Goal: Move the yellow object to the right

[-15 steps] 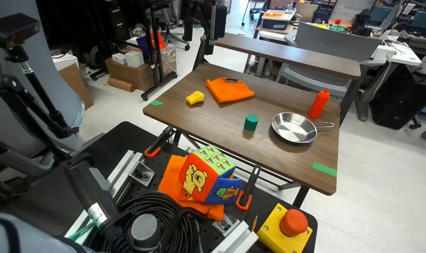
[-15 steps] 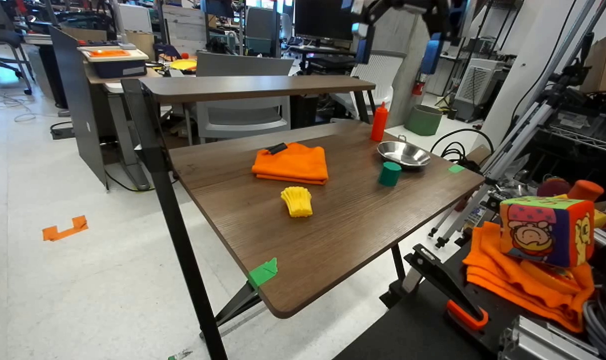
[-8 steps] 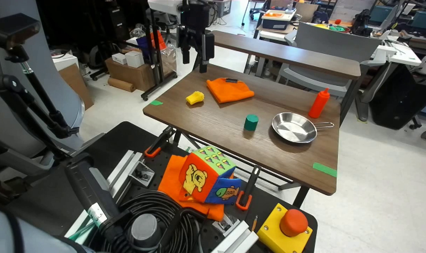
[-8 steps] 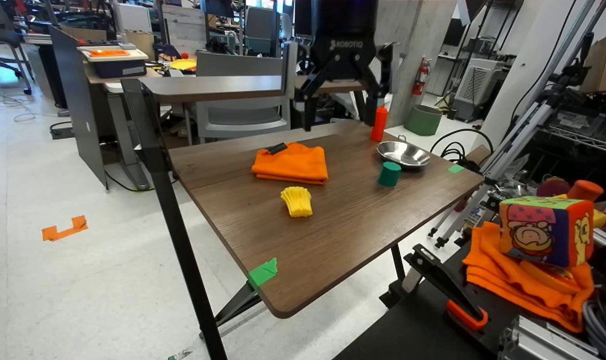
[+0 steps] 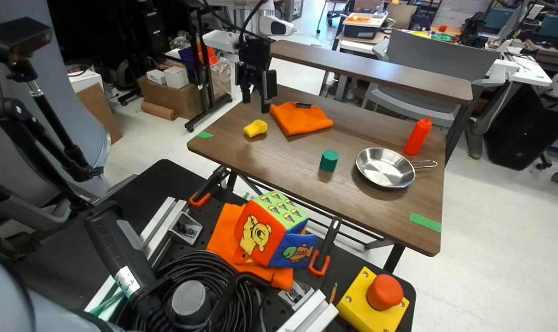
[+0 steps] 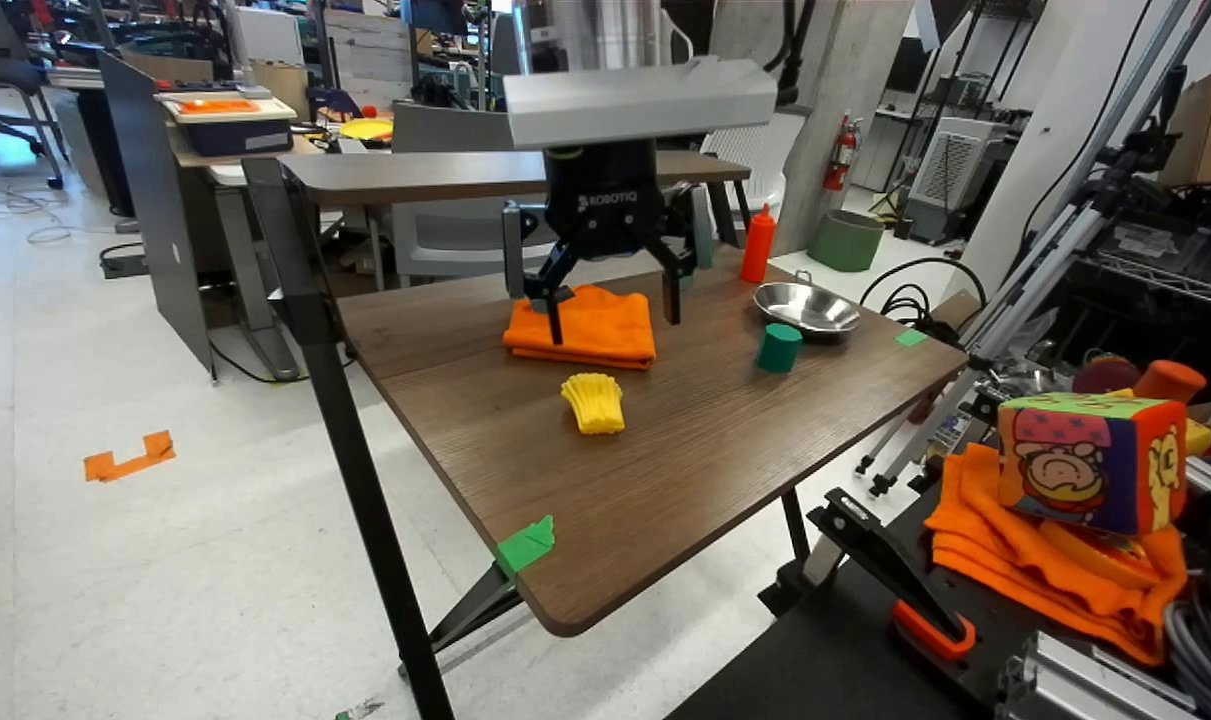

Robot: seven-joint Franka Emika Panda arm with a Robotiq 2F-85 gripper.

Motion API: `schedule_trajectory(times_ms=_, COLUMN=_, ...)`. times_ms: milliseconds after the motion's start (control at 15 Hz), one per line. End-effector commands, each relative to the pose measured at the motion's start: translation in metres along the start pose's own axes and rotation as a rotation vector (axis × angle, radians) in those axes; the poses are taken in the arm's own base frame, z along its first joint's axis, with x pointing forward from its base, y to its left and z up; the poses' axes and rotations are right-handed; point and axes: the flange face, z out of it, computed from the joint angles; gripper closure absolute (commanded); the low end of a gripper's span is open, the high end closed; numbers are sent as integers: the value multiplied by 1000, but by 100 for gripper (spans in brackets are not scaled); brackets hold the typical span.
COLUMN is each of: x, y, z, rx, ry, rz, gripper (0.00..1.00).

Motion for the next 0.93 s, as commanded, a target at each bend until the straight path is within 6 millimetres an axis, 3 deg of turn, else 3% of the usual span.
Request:
schedule_trajectory(times_ms=0, x=12, y=-17, z=17, rx=-44, ry=9, rz=21, gripper=0)
schedule_trajectory(times_ms=667, x=11, y=-34, z=73, rx=-151, ry=-45, rz=10, gripper=0)
schedule_trajectory(times_ms=733, x=12, y=-35, z=75, rx=-158, ry=-51, rz=12, gripper=25)
schedule_trajectory(times_ms=800, x=13, y=-36, z=76, rx=-162, ry=-53, rz=15, gripper=26)
schedule_trajectory(times_ms=867, x=14, y=-37, z=75, rx=-164, ry=-54, rz=16, gripper=34)
